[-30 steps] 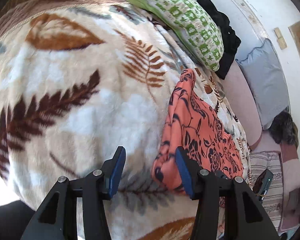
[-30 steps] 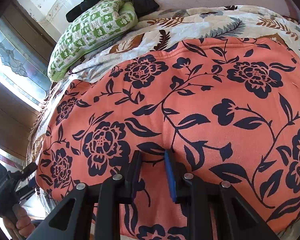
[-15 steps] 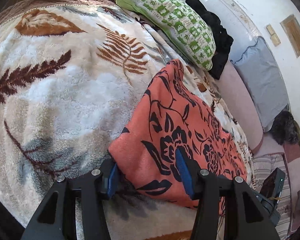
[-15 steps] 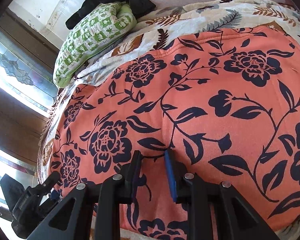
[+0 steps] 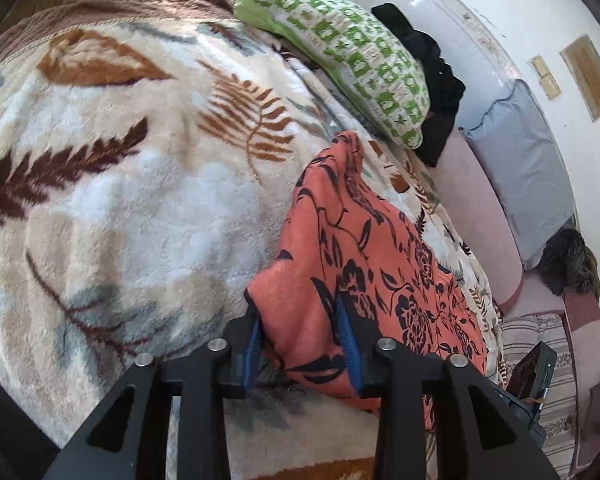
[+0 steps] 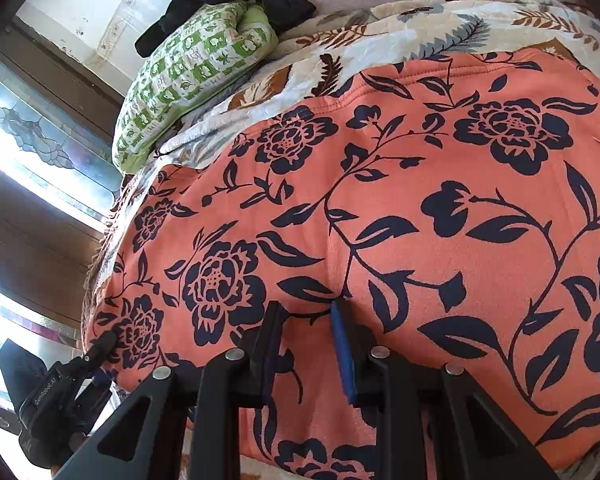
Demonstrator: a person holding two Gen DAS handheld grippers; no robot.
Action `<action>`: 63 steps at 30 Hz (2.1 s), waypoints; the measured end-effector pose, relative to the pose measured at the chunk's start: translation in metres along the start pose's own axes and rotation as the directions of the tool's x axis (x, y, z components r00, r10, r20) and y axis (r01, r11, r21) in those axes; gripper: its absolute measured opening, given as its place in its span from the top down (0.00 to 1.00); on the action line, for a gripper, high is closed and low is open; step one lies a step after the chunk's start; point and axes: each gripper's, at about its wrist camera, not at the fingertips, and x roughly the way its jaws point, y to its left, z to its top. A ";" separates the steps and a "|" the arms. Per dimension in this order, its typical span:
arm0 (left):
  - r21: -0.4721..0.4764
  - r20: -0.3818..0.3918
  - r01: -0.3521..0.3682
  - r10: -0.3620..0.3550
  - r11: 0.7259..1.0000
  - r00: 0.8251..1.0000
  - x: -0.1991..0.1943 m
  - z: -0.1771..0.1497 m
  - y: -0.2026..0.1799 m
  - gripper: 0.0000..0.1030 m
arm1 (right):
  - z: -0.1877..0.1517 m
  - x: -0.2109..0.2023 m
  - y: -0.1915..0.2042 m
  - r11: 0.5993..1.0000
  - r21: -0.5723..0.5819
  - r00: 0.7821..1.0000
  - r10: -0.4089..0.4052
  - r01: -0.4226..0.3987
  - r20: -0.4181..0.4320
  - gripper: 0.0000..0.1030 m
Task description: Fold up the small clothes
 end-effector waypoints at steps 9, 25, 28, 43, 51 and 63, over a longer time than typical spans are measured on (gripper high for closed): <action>-0.032 -0.046 0.058 -0.059 0.998 0.997 0.011 -0.021 -0.006 0.55 | -0.002 -0.001 0.000 1.000 -0.007 1.000 0.001 0.000 0.013 0.72; -0.003 -0.026 0.065 -0.065 0.998 0.998 0.038 0.002 -0.018 0.44 | -0.003 -0.002 0.000 1.000 -0.018 1.000 0.011 -0.011 0.017 0.72; 0.028 -0.005 0.069 -0.069 0.997 0.998 0.033 0.008 -0.029 0.51 | -0.003 -0.014 0.005 0.999 -0.033 0.995 0.021 -0.018 0.102 0.74; 0.208 -0.002 -0.088 0.090 0.974 0.996 0.050 0.012 -0.078 0.82 | 0.003 -0.023 -0.028 0.990 0.111 0.995 0.076 -0.083 0.064 0.79; 0.552 0.062 -0.040 0.006 0.833 0.998 0.035 -0.022 -0.198 0.83 | 0.018 -0.105 -0.105 0.965 0.253 0.973 0.007 -0.067 0.232 0.75; 0.845 -0.233 0.145 0.109 0.514 0.966 0.130 -0.191 -0.316 0.60 | 0.029 -0.186 -0.197 0.860 0.432 0.913 0.087 -0.270 0.398 0.75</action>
